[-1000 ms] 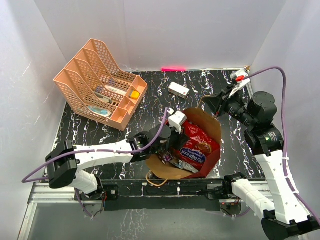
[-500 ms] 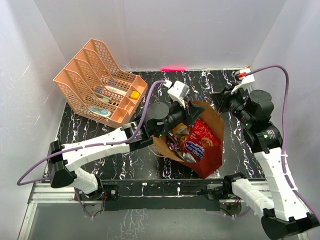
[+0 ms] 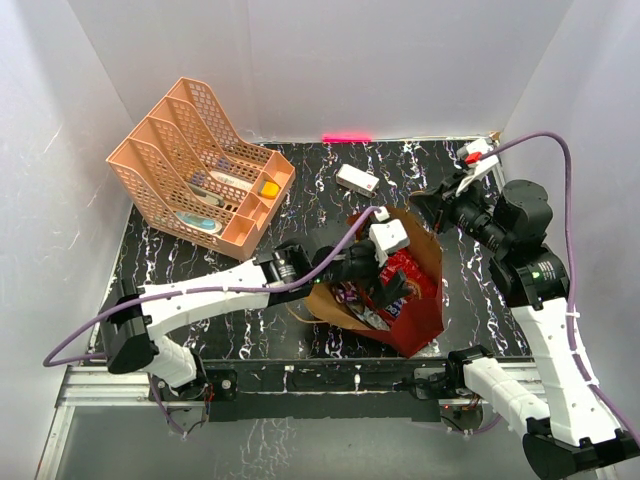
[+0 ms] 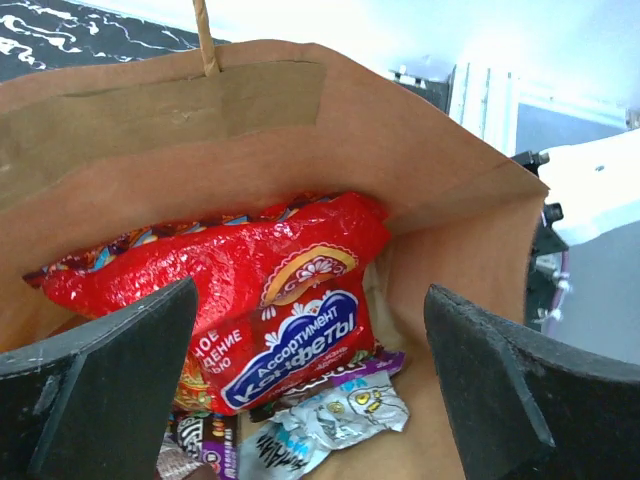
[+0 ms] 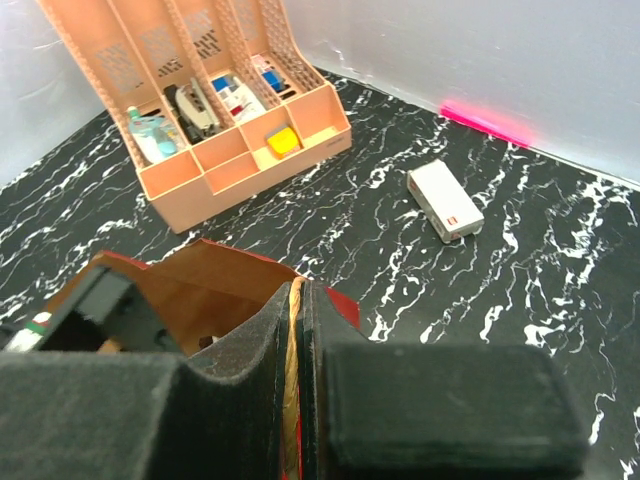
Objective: Take the snacks out of the paper bag
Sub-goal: Take out the snack from the paper bag.
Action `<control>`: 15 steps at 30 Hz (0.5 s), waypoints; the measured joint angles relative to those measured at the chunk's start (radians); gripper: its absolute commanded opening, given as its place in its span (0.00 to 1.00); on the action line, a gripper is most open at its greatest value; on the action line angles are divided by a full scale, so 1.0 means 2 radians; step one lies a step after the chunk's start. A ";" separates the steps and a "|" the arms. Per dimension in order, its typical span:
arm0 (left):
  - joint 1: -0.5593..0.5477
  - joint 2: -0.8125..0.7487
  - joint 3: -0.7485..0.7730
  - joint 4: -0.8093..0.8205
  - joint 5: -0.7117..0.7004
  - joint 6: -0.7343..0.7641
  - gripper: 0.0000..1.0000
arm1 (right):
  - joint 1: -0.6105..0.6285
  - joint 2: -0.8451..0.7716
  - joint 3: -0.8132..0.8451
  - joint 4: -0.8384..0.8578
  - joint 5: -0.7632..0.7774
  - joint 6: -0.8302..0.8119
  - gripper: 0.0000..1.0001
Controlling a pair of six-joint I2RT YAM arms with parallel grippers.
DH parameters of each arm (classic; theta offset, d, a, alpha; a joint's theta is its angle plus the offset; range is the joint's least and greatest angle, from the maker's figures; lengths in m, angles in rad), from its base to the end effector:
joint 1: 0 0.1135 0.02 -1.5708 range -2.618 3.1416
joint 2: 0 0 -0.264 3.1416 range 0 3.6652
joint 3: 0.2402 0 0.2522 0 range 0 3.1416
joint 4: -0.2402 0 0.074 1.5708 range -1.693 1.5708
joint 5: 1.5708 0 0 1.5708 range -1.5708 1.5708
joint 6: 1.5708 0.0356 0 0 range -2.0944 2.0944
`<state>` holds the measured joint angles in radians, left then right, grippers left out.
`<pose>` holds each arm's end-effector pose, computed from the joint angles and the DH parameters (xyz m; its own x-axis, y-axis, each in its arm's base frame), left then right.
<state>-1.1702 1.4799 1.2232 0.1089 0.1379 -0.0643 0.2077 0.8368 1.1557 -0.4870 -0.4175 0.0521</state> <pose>0.1344 -0.3300 0.3562 -0.1193 0.1185 -0.9858 0.9594 0.2692 -0.0838 0.1555 0.0475 0.4255 -0.1937 0.0078 -0.9810 -0.5703 0.8127 0.1191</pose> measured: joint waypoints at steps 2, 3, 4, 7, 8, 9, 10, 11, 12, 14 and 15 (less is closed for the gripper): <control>0.009 0.011 0.018 -0.021 0.025 0.033 0.96 | 0.000 0.002 0.006 -0.006 -0.016 -0.007 0.08; 0.019 0.016 0.024 -0.029 0.046 0.051 0.96 | 0.000 0.003 0.008 -0.008 -0.023 -0.011 0.08; 0.034 0.020 0.027 -0.034 0.072 0.065 0.96 | 0.000 0.003 0.010 -0.010 -0.028 -0.014 0.08; 0.091 0.024 0.027 -0.045 0.149 0.104 0.91 | 0.000 0.004 0.011 -0.014 -0.040 -0.023 0.08; 0.105 0.025 0.027 -0.048 0.163 0.117 0.90 | 0.000 0.004 0.012 -0.017 -0.043 -0.026 0.08; 0.120 0.025 0.027 -0.054 0.178 0.139 0.89 | 0.000 0.004 0.013 -0.017 -0.046 -0.028 0.08; 0.129 0.025 0.028 -0.063 0.193 0.165 0.88 | 0.000 0.004 0.013 -0.018 -0.049 -0.029 0.08; 0.133 0.025 0.029 -0.073 0.206 0.191 0.88 | 0.000 0.004 0.013 -0.018 -0.051 -0.031 0.08; 0.132 0.026 0.029 -0.081 0.217 0.218 0.88 | 0.000 0.004 0.013 -0.018 -0.054 -0.032 0.08; 0.123 0.026 0.029 -0.097 0.229 0.271 0.88 | 0.000 0.004 0.013 -0.018 -0.058 -0.035 0.08; 0.117 0.027 0.029 -0.100 0.229 0.290 0.88 | 0.000 0.005 0.014 -0.018 -0.060 -0.037 0.08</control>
<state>-0.9352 1.5330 1.2812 -0.0917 0.5961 0.5163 0.2077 0.8467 1.1839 -0.5232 -0.5385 -0.0212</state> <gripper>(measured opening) 0.883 0.080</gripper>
